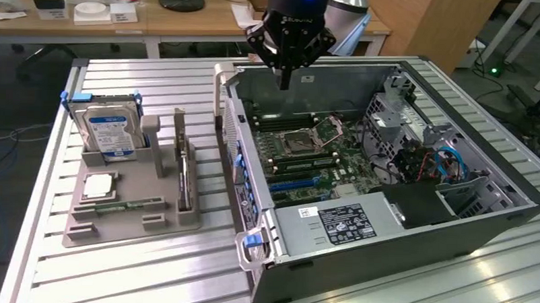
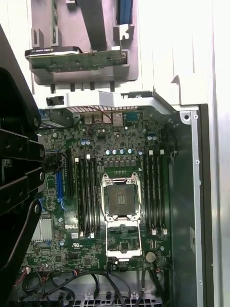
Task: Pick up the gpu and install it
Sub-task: 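Reach for the gpu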
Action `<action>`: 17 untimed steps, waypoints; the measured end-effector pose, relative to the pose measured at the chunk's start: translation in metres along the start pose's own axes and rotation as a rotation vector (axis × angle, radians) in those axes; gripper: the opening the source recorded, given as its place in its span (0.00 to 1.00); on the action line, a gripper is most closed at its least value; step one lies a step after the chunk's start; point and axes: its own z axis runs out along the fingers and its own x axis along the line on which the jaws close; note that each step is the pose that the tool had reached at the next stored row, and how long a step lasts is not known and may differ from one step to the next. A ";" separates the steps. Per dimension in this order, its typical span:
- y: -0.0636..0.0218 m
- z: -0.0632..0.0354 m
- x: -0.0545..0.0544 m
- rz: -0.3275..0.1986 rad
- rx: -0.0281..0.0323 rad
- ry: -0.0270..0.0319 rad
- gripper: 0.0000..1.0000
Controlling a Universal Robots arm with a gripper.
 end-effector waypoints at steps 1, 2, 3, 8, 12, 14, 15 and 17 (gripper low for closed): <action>-0.0001 0.0000 0.002 0.000 -0.0001 0.0000 0.11; -0.0002 -0.0001 0.003 0.000 0.0000 0.0000 0.11; -0.0004 -0.0001 0.004 0.000 0.0000 0.0000 0.11; -0.0010 -0.0003 0.012 0.000 -0.0001 0.0000 0.11; -0.0016 -0.0005 0.018 0.000 0.0001 0.0001 0.11; -0.0021 -0.0005 0.022 0.000 -0.0001 -0.0001 0.11; -0.0024 -0.0006 0.023 0.000 -0.0001 0.0000 0.11; -0.0028 -0.0007 0.027 0.000 -0.0001 0.0000 0.11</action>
